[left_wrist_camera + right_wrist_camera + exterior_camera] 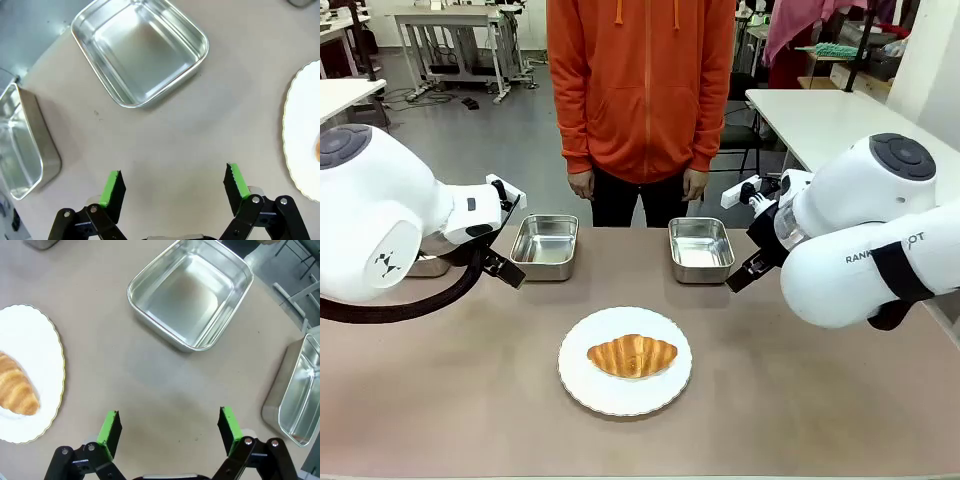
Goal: Place the bread in the container.
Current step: Place the Butter Roll into the Airtight Container indicated by the human.
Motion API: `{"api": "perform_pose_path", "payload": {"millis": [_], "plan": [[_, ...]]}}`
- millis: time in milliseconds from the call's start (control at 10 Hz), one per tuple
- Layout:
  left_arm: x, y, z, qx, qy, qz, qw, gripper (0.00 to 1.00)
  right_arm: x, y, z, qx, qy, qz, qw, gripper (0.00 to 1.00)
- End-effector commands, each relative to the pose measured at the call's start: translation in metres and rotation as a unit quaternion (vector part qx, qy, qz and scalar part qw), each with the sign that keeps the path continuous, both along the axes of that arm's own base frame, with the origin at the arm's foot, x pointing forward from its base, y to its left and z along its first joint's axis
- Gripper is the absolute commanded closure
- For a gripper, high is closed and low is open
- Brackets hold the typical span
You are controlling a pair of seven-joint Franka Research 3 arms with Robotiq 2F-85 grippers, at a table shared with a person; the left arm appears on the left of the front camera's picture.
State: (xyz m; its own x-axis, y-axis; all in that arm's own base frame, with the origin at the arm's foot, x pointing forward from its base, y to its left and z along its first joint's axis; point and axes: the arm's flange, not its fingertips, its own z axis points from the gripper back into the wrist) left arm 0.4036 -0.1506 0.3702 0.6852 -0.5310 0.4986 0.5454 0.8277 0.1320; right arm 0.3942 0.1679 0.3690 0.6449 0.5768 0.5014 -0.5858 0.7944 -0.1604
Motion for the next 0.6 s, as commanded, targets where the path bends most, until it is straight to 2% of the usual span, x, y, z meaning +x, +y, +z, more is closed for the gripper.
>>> {"api": "perform_pose_path", "payload": {"millis": [0,500], "plan": [[0.0000,0.0000,0.0001,0.000,0.000,0.000,1.000,0.00,0.0000,0.0000,0.0000,0.000,0.000,0.000,1.000,0.00],[0.0000,0.0000,0.0001,0.000,0.000,0.000,1.000,0.00,0.0000,0.0000,0.0000,0.000,0.000,0.000,1.000,0.00]]}}
